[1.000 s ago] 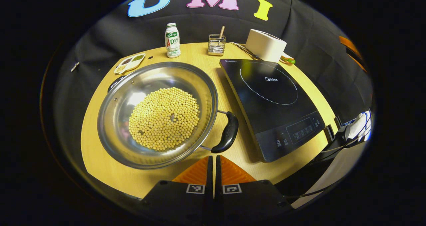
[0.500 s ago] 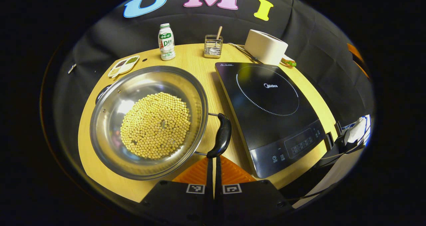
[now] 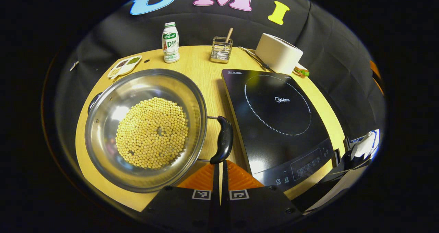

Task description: First push the handle of the pot to place it horizontally, then grasp the pot with both hands and set it on the induction cooktop.

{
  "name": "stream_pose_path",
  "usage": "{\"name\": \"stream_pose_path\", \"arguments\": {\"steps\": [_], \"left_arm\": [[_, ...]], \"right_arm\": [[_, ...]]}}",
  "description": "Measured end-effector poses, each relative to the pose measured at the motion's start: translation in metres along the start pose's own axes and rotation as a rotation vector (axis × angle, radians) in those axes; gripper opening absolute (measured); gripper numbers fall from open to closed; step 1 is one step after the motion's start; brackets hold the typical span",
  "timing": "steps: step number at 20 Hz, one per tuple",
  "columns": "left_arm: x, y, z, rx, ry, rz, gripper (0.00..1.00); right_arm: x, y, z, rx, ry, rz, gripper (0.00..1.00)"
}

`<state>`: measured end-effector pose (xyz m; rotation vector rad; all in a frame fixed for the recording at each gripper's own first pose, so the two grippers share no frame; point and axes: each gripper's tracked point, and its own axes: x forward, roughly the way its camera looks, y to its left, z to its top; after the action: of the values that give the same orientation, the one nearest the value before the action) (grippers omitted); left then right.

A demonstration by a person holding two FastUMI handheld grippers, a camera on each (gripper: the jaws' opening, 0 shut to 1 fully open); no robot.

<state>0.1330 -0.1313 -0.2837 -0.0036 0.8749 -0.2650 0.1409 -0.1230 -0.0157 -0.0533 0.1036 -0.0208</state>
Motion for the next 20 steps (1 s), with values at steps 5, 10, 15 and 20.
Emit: {"name": "stream_pose_path", "arguments": {"steps": [5, 10, 15, 20], "left_arm": [[0.010, 0.000, 0.016, 0.023, -0.006, 0.000, 0.05], [0.019, 0.001, 0.029, 0.038, -0.014, 0.012, 0.05], [0.027, 0.003, 0.044, 0.036, -0.036, 0.040, 0.05], [0.031, 0.004, 0.051, -0.035, -0.060, 0.066, 0.05]], "right_arm": [[0.000, -0.007, 0.000, 0.006, 0.003, -0.016, 0.99], [0.003, -0.006, 0.001, 0.005, -0.001, -0.007, 0.99], [0.017, 0.000, 0.000, 0.009, 0.010, 0.038, 0.99], [0.040, 0.019, -0.001, -0.006, 0.022, 0.155, 0.99]]}}
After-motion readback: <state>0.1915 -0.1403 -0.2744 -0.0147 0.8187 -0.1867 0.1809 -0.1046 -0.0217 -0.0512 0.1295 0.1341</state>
